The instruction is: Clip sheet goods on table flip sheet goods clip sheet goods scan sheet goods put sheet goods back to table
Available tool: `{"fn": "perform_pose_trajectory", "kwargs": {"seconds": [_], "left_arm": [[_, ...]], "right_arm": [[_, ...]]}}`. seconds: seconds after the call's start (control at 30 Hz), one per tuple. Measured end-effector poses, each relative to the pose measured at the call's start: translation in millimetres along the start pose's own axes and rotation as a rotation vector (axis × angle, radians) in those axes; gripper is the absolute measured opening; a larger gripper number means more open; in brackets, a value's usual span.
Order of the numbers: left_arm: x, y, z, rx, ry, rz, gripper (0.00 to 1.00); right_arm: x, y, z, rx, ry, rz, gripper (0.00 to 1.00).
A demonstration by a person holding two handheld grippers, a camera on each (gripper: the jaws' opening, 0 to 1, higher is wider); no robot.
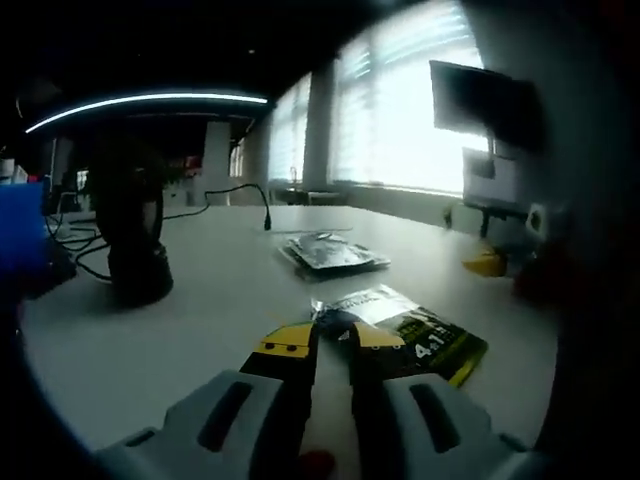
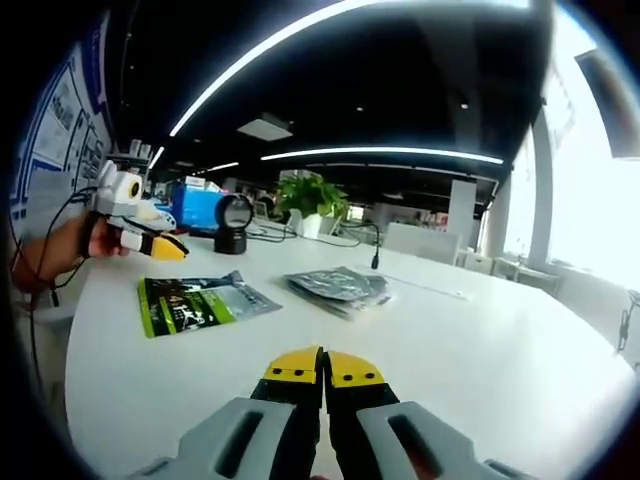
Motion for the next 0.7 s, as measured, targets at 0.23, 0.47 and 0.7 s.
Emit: {"fn": "perform_pose_trajectory", "kwargs": {"seconds": [0.23, 0.47, 0.7], "left_arm": [[3.5, 4.2, 1.4, -0.049, -0.019, 0.012, 0.09], [8.7, 4.9, 1.3, -0.129, -0.038, -0.031, 0.12], [8.0, 6.7, -1.8, -0.197, -0.078, 0.076, 0.14]], "right_arm": [[-0.8, 0.0, 0.0, -0.001, 0.003, 0.006, 0.00], [-1.0, 0.0, 0.0, 0.000, 0.005, 0.005, 0.00], [-1.8, 0.0, -0.2, -0.001, 0.005, 0.012, 0.00]]}}
Point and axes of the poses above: the point that each gripper's makers call its tool centre point, and the gripper's own axes: z roughly backward along the fingers, x roughly to its right, y roughly out of its top, the point moved 8 cm from there along z, roughly backward along the fingers, and after that the axes turned 7 degrees about -x, right-handed, at the moved point
